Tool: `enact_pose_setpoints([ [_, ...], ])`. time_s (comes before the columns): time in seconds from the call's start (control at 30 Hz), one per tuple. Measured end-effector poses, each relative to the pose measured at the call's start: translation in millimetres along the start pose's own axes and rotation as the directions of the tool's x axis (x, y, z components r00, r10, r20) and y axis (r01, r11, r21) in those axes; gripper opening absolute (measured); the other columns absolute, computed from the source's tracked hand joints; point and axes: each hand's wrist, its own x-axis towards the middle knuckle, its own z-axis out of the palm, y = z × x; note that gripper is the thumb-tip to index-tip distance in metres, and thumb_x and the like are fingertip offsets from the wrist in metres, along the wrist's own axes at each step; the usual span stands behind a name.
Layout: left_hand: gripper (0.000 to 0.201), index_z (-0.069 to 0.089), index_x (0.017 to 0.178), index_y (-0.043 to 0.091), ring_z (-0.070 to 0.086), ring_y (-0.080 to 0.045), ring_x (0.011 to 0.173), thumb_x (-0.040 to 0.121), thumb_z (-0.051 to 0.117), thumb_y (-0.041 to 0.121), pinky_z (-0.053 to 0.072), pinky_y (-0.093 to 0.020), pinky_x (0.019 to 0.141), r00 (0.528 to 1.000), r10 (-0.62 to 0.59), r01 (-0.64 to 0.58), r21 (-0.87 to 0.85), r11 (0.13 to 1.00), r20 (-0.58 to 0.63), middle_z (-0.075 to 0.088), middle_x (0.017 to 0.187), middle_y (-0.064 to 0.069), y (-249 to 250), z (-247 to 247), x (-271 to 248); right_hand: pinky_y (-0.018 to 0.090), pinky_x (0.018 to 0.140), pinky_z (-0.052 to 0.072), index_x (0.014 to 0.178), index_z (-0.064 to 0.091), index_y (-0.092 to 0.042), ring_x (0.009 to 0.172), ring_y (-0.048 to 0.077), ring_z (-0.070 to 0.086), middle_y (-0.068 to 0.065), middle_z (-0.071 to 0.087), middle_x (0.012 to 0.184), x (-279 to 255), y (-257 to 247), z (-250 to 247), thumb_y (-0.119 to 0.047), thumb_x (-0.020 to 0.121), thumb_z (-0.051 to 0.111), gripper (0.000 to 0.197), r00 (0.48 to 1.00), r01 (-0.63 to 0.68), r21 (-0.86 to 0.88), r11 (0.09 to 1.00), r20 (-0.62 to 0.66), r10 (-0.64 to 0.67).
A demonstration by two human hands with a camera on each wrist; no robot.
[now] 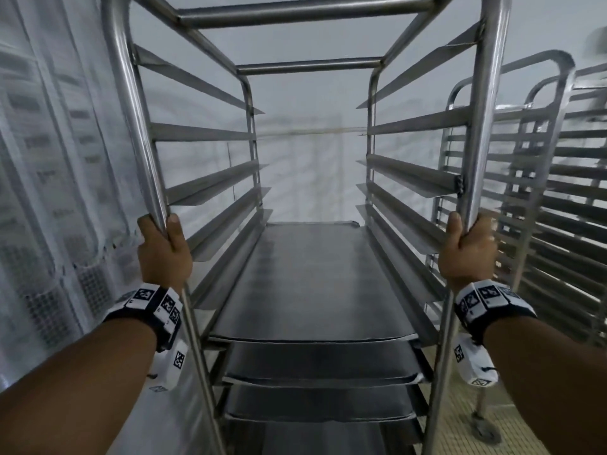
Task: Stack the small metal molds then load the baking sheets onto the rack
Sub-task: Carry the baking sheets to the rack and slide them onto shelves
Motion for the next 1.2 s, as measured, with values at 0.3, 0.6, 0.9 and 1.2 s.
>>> enact_pose_setpoints([
  [0.3,0.051,0.041,0.129,-0.003,0.060,-0.043,0.075,0.109,0.036,0.044,0.037,-0.039,0.066,0.999,-0.024,0.025,0.015,1.000,-0.034,0.064,0.093,-0.030,-33.0,102.2,50.1,0.039,0.061,0.042,0.109,0.043,-0.005,0.065,0.032,0.055,0.014,0.057,0.074,60.6,35.2,102.7,-0.051,0.103,0.038,0.046,1.000,0.008,-0.011,1.000,0.005,-0.008],
  [0.6,0.051,0.043,0.125,0.003,0.051,-0.031,0.064,0.107,0.037,0.050,0.042,-0.041,0.061,0.997,-0.040,0.039,-0.026,0.999,-0.066,0.053,0.073,-0.011,-61.8,207.8,95.2,0.038,0.064,0.037,0.104,0.040,-0.007,0.069,0.034,0.053,0.014,0.053,0.075,129.1,76.0,191.4,-0.051,0.103,0.040,0.043,1.000,0.018,0.030,0.999,0.004,-0.018],
  [0.9,0.053,0.043,0.122,0.005,0.051,-0.026,0.054,0.105,0.035,0.055,0.035,-0.031,0.052,0.998,-0.021,0.019,-0.055,0.998,-0.053,0.052,0.066,-0.006,-91.8,269.4,131.2,0.039,0.063,0.037,0.100,0.038,-0.007,0.067,0.030,0.047,0.013,0.049,0.074,165.4,91.7,255.0,-0.051,0.102,0.040,0.044,0.999,-0.032,-0.011,0.999,-0.009,0.032],
  [1.2,0.052,0.042,0.123,0.005,0.052,-0.033,0.066,0.105,0.035,0.054,0.044,-0.041,0.062,0.999,-0.030,0.029,-0.039,0.999,-0.021,0.052,0.069,-0.003,-123.8,317.8,171.6,0.037,0.064,0.034,0.096,0.034,-0.014,0.067,0.028,0.044,0.014,0.051,0.076,181.9,90.5,312.1,-0.049,0.103,0.041,0.036,0.999,-0.032,-0.047,0.998,-0.033,0.031],
])
